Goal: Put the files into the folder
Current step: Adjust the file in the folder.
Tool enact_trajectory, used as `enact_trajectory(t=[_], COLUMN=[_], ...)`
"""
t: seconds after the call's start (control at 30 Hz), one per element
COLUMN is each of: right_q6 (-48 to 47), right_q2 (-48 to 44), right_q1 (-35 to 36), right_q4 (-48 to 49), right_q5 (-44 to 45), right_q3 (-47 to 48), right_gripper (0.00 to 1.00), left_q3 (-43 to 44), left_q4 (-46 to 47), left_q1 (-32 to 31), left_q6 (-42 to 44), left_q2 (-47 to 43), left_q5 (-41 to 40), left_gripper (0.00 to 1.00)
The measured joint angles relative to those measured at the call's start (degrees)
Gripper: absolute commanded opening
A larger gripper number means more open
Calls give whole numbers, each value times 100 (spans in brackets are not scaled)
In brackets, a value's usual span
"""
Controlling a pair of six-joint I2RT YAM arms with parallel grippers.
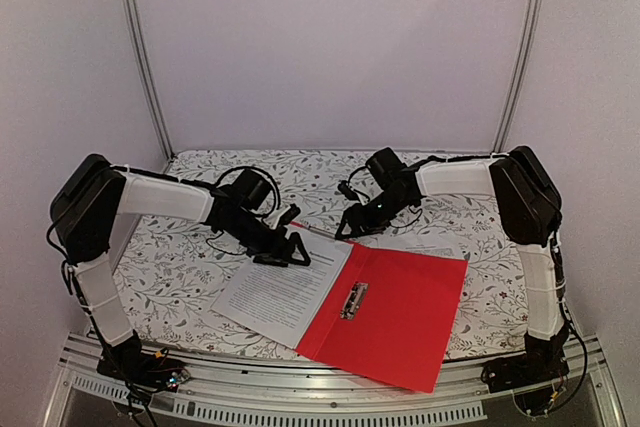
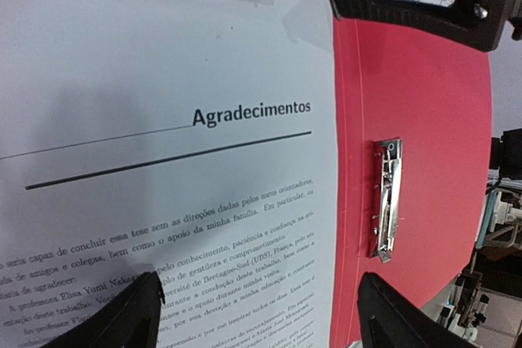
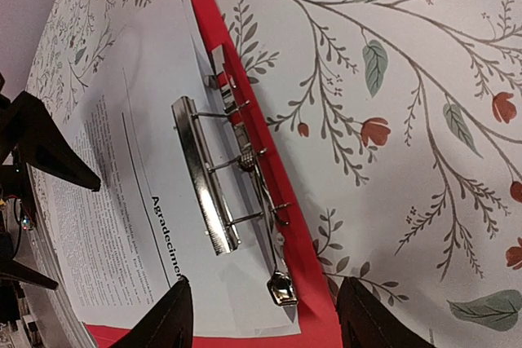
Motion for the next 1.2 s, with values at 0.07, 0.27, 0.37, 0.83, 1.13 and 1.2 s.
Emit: enact_trajectory(t=[0.07,0.27,0.37,0.83,1.13,1.2], right_q6=[0,20,63,247,267,271], right_q2=[0,0,0,0,2,0], right_q1=[0,0,0,74,81,81], right_q4=[2,4,9,59,61,61], right_q5=[0,-9,-37,-179,-177,-179], right_q3=[0,0,0,0,0,0], right_gripper=[60,60,59,58,58,58], left_q3=[39,103,120,142,72,13], left_q4=[-11,-20,-15,-13,0,2], left_q1=[0,0,0,0,0,0], left_q6=[-2,-2,-2,0,0,2], left_q2=[-4,-107,-190,-221,-219,-214], left_q5=[0,-44,-83,-227,-74,-55], left_gripper=[84,84,84,84,84,84])
